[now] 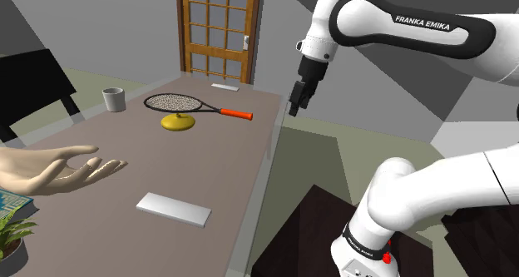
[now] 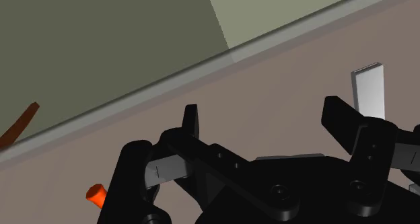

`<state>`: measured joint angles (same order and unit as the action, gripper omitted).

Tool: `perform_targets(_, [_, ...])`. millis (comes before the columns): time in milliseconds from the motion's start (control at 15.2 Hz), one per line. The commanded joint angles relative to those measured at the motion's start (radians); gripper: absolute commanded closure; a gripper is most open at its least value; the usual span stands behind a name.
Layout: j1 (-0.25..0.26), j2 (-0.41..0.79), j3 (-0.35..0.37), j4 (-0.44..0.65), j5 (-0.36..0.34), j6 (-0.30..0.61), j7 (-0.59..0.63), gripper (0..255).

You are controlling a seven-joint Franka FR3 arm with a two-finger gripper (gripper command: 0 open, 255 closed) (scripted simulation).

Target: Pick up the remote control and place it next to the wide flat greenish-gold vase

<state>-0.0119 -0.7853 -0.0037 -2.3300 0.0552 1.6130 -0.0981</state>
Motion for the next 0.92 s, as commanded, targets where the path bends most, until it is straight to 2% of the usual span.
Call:
perform_targets(0, [0.000,0.000,0.000,0.000,0.000,0.000,0.000,0])
perform_targets(462, [0.048,0.132,0.116,-0.032,0.058,0.156,0.090,0])
perform_targets(858, [0.081,0.284,0.215,-0.013,0.085,0.286,0.168,0])
